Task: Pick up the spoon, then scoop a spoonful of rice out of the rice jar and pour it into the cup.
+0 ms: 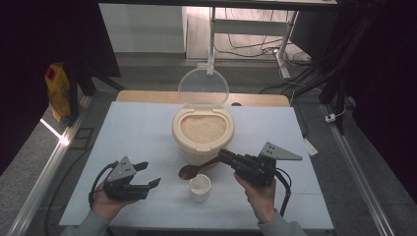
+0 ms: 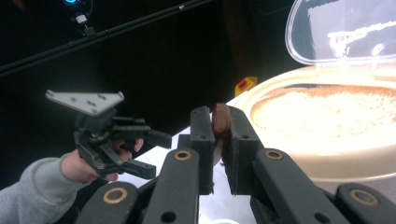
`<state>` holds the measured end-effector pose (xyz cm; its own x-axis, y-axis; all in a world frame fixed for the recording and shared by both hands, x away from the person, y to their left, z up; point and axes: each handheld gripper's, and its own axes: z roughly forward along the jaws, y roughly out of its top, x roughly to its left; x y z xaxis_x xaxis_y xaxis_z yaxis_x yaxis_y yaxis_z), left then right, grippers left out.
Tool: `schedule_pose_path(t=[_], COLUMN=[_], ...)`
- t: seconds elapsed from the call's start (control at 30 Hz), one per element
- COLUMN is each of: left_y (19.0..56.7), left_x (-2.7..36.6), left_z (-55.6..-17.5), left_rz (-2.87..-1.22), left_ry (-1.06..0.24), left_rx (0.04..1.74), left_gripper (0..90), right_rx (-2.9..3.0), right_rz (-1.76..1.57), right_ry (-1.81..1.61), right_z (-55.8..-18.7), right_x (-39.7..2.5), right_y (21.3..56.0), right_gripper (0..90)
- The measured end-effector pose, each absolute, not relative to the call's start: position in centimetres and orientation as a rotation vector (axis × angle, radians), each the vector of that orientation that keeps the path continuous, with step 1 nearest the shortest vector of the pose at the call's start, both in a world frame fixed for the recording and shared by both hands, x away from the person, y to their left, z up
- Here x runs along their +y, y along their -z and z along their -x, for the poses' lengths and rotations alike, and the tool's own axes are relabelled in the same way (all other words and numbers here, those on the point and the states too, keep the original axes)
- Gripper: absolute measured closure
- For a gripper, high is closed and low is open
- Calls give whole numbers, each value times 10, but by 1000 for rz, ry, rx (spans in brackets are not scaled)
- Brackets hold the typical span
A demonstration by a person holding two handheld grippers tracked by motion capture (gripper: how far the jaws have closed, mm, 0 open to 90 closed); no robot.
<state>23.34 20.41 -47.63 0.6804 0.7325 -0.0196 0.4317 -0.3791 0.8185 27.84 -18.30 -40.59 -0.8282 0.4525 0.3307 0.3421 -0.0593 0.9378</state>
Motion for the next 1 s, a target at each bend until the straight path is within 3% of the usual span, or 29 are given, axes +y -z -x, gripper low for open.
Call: schedule_pose_path(t=[1.0], left_y=[493], left_x=[213], left_z=[-238], left_rz=[-2094], left_ry=[-451], left_rx=[945], left_gripper=[273], right_rx=[1893], right_rz=[-852], right_ry=[-2136], right_z=[-279], right_x=[-214], right_y=[371], right_gripper=[827])
